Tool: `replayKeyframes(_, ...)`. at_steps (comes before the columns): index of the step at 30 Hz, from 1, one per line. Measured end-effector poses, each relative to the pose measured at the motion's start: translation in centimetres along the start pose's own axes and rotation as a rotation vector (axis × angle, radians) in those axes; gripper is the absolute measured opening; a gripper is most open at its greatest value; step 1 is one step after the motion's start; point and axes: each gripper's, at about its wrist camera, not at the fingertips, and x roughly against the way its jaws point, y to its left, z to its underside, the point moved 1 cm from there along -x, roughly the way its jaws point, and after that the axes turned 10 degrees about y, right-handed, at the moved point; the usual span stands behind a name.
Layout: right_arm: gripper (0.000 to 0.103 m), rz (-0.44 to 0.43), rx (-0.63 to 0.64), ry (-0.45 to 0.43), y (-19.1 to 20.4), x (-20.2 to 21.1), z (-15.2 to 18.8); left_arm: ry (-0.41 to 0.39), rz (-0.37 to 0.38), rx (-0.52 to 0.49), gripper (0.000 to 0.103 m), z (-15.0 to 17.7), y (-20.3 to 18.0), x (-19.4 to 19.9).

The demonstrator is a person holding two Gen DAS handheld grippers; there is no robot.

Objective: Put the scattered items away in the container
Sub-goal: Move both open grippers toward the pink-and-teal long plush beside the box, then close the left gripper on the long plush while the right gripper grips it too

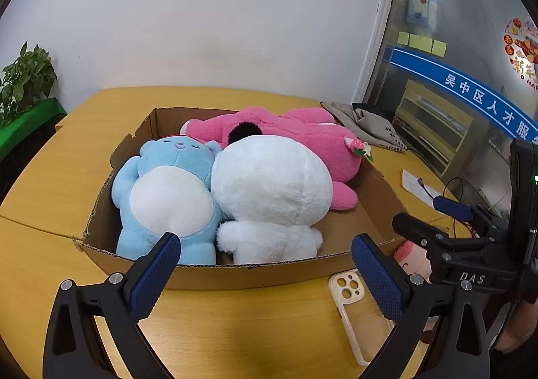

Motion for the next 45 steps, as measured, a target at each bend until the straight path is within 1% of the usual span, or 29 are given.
replayKeyframes(5,0.103,-0.015,-0.015,-0.017,-2.0,1.2,0.4,0.037,0.053,-0.018,0.103,0.1,-1.0,-0.7)
replayKeyframes(8,0.103,-0.021,-0.074,-0.021,-5.6,2.3,1.4,0.057,0.073,-0.039,0.103,0.3,-1.7,-1.0)
replayKeyframes(10,0.103,-0.008,-0.115,-0.010,-8.2,2.9,2.6,0.067,0.085,-0.052,0.103,0.4,-2.3,-1.4)
replayKeyframes(13,0.103,0.011,-0.182,0.052,-12.4,2.8,5.0,0.079,0.112,-0.060,0.103,0.5,-3.2,-2.2)
replayKeyframes(15,0.103,0.000,-0.234,0.132,-14.6,1.7,7.0,0.092,0.131,-0.063,0.103,0.7,-3.9,-3.0)
replayKeyframes(17,0.102,-0.024,-0.241,0.218,-15.3,0.2,8.9,0.110,0.147,-0.065,0.103,0.9,-4.5,-3.7)
replayKeyframes(18,0.102,-0.074,-0.246,0.238,-15.3,-0.4,9.6,0.123,0.156,-0.069,0.103,1.1,-4.8,-4.1)
replayKeyframes(20,0.101,-0.223,-0.272,0.272,-14.6,-1.5,10.6,0.142,0.162,-0.082,0.103,1.4,-5.4,-4.5)
replayKeyframes(21,0.098,-0.271,-0.250,0.289,-13.7,-2.0,11.1,0.147,0.161,-0.091,0.103,1.5,-5.8,-4.6)
replayKeyframes(22,0.092,-0.284,-0.212,0.299,-12.6,-2.2,11.4,0.149,0.161,-0.099,0.103,1.5,-6.0,-4.6)
replayKeyframes(23,0.092,-0.263,-0.172,0.295,-11.4,-2.2,11.5,0.148,0.164,-0.106,0.103,1.5,-6.2,-4.5)
replayKeyframes(25,0.091,-0.195,-0.103,0.271,-9.7,-1.6,11.6,0.144,0.173,-0.115,0.103,1.4,-6.6,-4.5)
replayKeyframes(28,0.089,-0.149,-0.044,0.252,-8.5,-1.0,11.7,0.152,0.229,-0.115,0.103,1.1,-7.6,-4.8)
replayKeyframes(30,0.089,-0.102,0.060,0.229,-6.9,-0.5,12.1,0.162,0.282,-0.127,0.103,0.8,-8.8,-5.2)
replayKeyframes(32,0.089,-0.037,0.211,0.197,-4.4,0.1,12.9,0.173,0.339,-0.150,0.103,0.8,-10.2,-5.7)
replayKeyframes(34,0.089,0.020,0.309,0.165,-2.6,0.3,13.7,0.209,0.395,-0.186,0.103,0.9,-11.8,-6.7)
replayKeyframes(36,0.089,0.052,0.340,0.138,-1.7,0.4,14.1,0.244,0.401,-0.217,0.103,1.4,-12.8,-7.9)
replayKeyframes(38,0.089,0.057,0.339,0.118,-1.7,0.6,14.3,0.285,0.373,-0.231,0.101,2.1,-13.3,-9.4)
replayKeyframes(39,0.089,0.054,0.341,0.111,-1.7,0.7,14.4,0.317,0.373,-0.223,0.095,2.4,-13.3,-10.1)
replayKeyframes(41,0.089,0.044,0.357,0.101,-1.7,0.9,14.7,0.368,0.456,-0.167,0.086,2.8,-12.9,-11.0)
replayKeyframes(43,0.089,0.030,0.355,0.085,-2.0,1.1,14.9,0.394,0.520,-0.148,0.068,3.0,-12.9,-11.2)
replayKeyframes(44,0.089,0.021,0.356,0.078,-2.1,1.2,15.0,0.399,0.534,-0.152,0.065,3.1,-13.0,-11.0)
replayKeyframes(45,0.089,0.016,0.360,0.071,-2.3,1.4,15.2,0.402,0.543,-0.158,0.059,3.2,-13.2,-10.8)
